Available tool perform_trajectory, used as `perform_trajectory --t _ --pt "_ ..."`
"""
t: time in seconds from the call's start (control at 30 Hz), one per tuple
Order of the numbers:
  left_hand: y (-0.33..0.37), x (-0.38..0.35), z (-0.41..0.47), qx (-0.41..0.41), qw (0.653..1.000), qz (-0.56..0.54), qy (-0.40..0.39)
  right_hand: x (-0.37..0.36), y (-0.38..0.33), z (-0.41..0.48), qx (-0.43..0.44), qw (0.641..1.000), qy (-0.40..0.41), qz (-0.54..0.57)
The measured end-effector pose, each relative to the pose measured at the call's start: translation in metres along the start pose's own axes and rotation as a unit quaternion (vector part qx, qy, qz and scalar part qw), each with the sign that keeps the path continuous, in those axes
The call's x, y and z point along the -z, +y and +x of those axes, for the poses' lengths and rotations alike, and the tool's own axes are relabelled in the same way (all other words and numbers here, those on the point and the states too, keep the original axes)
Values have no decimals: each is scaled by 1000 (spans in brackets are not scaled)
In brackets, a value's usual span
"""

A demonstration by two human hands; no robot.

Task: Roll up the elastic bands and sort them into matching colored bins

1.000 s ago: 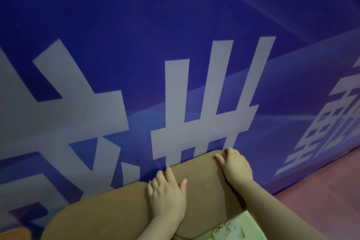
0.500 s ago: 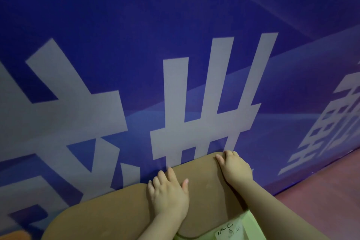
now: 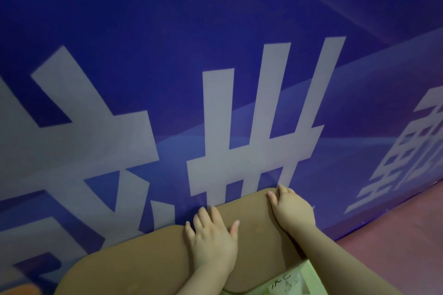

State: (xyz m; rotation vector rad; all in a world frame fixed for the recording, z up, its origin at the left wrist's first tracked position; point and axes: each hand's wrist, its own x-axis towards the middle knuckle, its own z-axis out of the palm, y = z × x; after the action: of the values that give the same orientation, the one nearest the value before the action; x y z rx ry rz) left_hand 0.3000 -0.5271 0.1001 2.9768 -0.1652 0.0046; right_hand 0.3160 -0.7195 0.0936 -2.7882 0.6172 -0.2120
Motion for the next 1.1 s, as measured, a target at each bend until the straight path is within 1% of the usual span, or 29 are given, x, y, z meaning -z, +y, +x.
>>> perform_trajectory --t 0.07,0.1,0.17,0.2,0.23,0.3,0.4,0.5,0.6,0.7,0.83,1.1 --pt "-2 -6 -3 -31 999 -6 29 0 -1 -1 3 1000 2 4" --pt "-1 -4 -8 -41 999 -12 19 1 -1 -1 5 1000 -1 4" --pt "-1 -1 -18 -71 996 -36 -31 4 -2 -1 5 1000 -11 4" --pt "0 4 -23 -79 995 -51 -39 5 -2 -2 7 1000 -12 6" --pt "4 5 -25 -86 994 -43 -47 6 -2 -3 10 1000 -6 8" --pt "6 9 -27 -88 991 -47 -94 8 -1 -6 19 1000 12 4" --pt "4 6 -28 -99 991 -22 -82 10 5 -18 32 999 -1 -41" --pt "5 1 -27 -99 995 -21 4 12 13 -30 33 996 -29 -71" --pt "6 -3 -31 -102 991 -43 -70 14 17 -35 34 996 -41 -71" --pt "5 -3 -30 -97 993 -45 -50 13 17 -35 35 997 -37 -58" --pt "6 2 -31 -100 991 -15 -86 12 18 -35 37 998 -34 -48" --pt "7 0 -32 -100 991 -3 -84 13 18 -35 35 999 -8 -38"
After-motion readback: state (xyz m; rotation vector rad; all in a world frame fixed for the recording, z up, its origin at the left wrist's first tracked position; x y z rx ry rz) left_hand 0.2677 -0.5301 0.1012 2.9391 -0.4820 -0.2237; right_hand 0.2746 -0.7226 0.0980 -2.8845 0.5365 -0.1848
